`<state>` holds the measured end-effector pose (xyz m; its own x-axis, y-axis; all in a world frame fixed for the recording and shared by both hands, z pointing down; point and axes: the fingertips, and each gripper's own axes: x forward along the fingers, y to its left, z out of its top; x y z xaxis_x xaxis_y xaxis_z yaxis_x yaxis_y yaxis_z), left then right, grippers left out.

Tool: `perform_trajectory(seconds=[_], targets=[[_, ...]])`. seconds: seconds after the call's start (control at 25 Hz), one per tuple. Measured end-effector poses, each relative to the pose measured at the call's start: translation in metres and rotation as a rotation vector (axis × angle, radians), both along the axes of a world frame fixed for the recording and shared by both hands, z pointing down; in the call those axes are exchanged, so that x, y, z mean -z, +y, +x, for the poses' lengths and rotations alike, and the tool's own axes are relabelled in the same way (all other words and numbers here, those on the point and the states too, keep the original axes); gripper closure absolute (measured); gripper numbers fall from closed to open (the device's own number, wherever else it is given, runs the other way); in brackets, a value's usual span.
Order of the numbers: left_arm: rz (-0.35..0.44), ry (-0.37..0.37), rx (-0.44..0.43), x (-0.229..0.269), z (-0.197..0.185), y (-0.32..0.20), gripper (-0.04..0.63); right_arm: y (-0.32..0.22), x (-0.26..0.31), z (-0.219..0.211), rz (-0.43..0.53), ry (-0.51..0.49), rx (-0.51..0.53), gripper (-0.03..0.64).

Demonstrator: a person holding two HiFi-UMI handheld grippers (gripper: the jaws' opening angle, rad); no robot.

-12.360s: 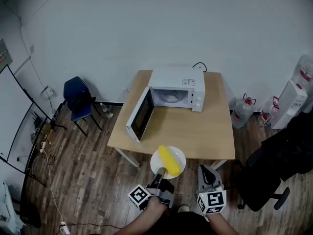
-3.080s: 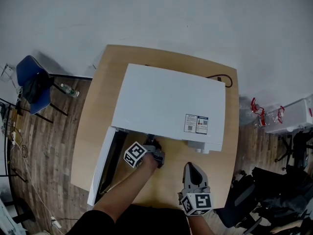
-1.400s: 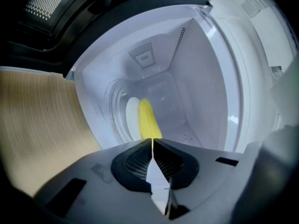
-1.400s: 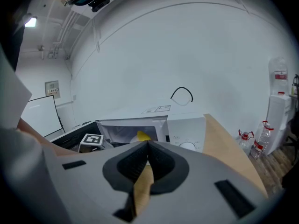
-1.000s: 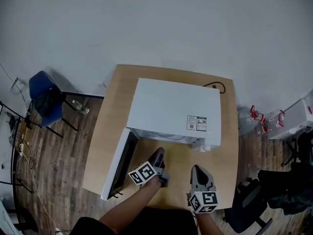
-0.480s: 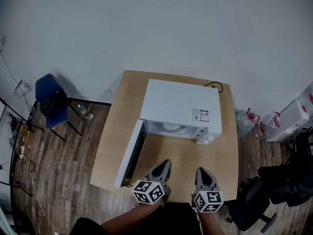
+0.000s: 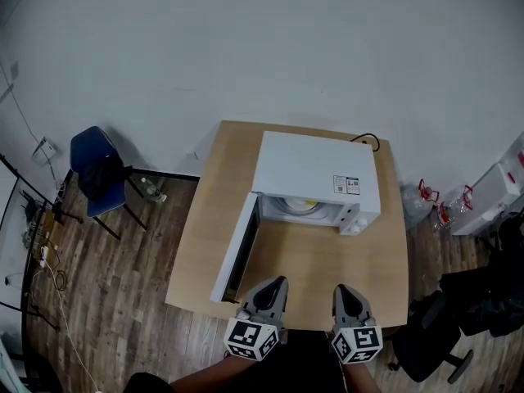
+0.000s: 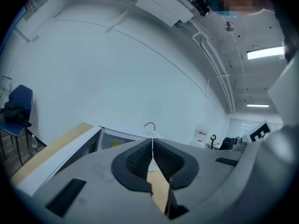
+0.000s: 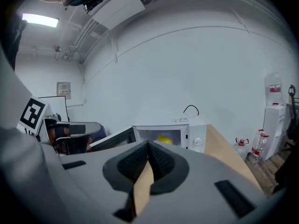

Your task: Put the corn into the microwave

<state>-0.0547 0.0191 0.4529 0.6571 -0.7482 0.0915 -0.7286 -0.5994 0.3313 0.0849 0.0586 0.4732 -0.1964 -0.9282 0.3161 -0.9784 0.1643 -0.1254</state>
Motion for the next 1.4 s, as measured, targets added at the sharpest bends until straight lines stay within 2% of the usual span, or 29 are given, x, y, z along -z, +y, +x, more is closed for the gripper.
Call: perform_trajectory(seconds=[0.24,0.6,0.96,1.4], targets=[[0.086,-0.030,-0.014,0.018,-0.005,0.010,0.578,0.012,0.015,-0.002,0.032,0.039,-0.016,0.557],[0.127,-0.074,-0.016,0.025,-0.014,-0.001,0.577,0.015,0.020,0.006,0.037,0.093,-0.044,0.557],[0.099,-0.081,0.020,0.026,-0.029,-0.031,0.578,-0.001,0.028,0.015,0.057,0.115,-0.060,0.558],[0.066,-0.087,0.003,0.016,-0.017,-0.045,0.578,-0.018,0.028,0.030,0.058,0.126,-0.082,0.557]])
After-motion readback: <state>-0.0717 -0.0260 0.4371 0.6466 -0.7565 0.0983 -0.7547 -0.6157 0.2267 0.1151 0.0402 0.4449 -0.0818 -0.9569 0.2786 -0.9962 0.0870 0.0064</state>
